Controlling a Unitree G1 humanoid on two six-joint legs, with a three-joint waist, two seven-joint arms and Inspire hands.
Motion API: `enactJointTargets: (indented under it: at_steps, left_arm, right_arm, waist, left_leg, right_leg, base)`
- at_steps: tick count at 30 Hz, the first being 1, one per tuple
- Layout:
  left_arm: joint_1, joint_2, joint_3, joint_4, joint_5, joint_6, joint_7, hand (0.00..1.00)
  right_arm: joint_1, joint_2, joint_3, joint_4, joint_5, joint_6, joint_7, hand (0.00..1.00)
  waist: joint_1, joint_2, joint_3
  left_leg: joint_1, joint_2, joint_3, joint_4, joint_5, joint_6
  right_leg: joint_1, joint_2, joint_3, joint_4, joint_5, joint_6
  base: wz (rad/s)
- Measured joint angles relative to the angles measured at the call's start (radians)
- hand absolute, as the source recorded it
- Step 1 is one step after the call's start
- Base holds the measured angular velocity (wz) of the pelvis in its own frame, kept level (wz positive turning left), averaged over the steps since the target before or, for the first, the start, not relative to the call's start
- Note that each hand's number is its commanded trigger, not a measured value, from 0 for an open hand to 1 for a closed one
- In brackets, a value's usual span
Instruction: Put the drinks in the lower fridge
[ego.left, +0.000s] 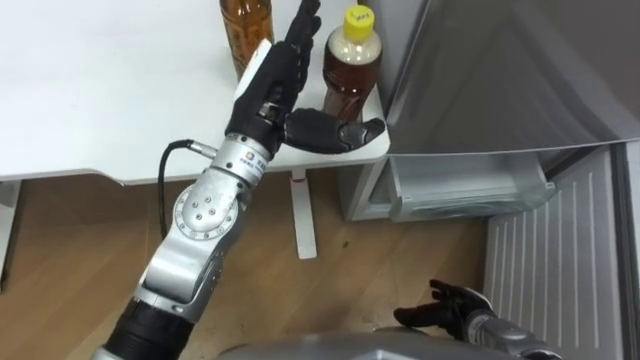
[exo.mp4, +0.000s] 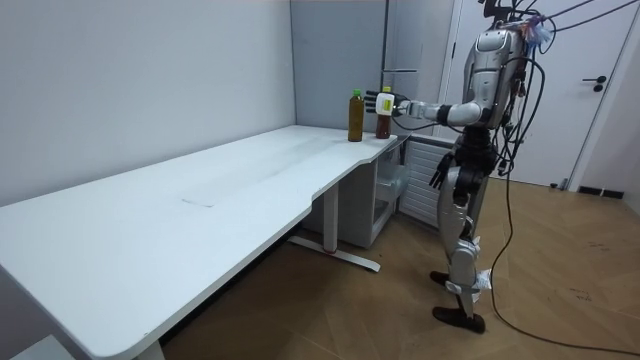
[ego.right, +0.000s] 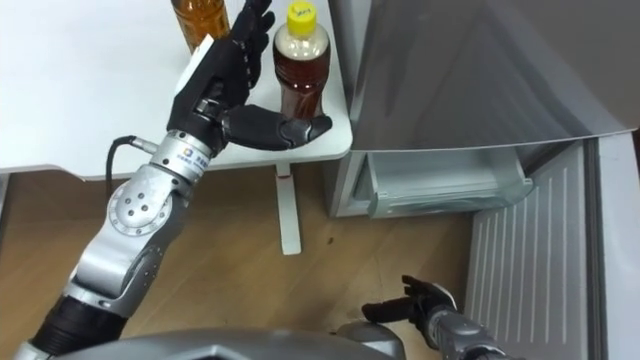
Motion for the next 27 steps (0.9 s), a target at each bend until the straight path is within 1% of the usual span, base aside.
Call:
enactJointTargets:
  at_steps: [7,11,15,19,24,27]
  left_arm:
    - [-0.007,-0.004,0.001,0.0,0.0,0.0,0.004,0.0]
    - [-0.008,-0.005,0.001,0.0,0.0,0.002,0.001,0.0]
    - [-0.008,-0.007,0.003,0.0,-0.002,0.009,-0.001,0.0]
    - [-0.011,-0.017,0.004,-0.001,-0.002,0.022,-0.001,0.0]
    - [-0.043,-0.022,0.004,-0.001,-0.002,0.022,0.004,0.0]
    - [-0.049,-0.024,0.004,-0.001,-0.002,0.022,0.016,0.0]
  right_arm:
    - [0.0,0.001,0.0,-0.001,0.0,0.002,-0.01,0.0]
    - [0.0,0.002,-0.001,-0.002,0.0,0.009,-0.02,0.0]
    - [0.0,0.007,-0.001,-0.006,0.0,0.01,-0.023,0.0]
    - [0.0,0.008,-0.002,-0.007,0.0,0.009,-0.025,0.0]
    - [0.0,0.01,-0.001,-0.008,0.001,0.008,-0.028,0.0]
    - [0.0,0.01,-0.001,-0.01,0.001,0.008,-0.028,0.0]
  waist:
    - [-0.006,0.003,0.0]
    - [-0.009,0.003,0.0027]
    - [-0.008,-0.005,0.0089]
    - [-0.009,-0.007,0.01]
    - [-0.01,-0.009,0.0103]
    - [-0.014,-0.009,0.0103]
  left_leg:
    - [0.005,0.002,0.008,-0.001,0.0,0.0]
    - [0.005,0.003,0.011,-0.001,0.0,0.0]
    - [0.003,0.005,0.013,-0.001,0.0,0.0]
    - [0.003,0.004,0.013,0.0,0.0,0.0]
    - [0.003,0.005,0.013,-0.001,0.0,0.0]
    - [0.004,0.005,0.011,-0.001,0.0,0.0]
  right_leg:
    - [0.005,-0.002,-0.002,0.0,0.001,-0.001]
    - [0.005,-0.002,-0.002,0.003,0.002,-0.003]
    - [0.001,-0.002,-0.003,0.001,0.003,-0.004]
    - [-0.001,-0.002,-0.002,-0.001,0.003,-0.004]
    - [-0.001,-0.002,-0.002,-0.002,0.003,-0.004]
    - [0.0,-0.001,-0.001,-0.002,0.003,-0.004]
  base:
    - [0.0]
    - [0.0]
    - [0.0]
    - [0.0]
    - [0.0]
    - [0.0]
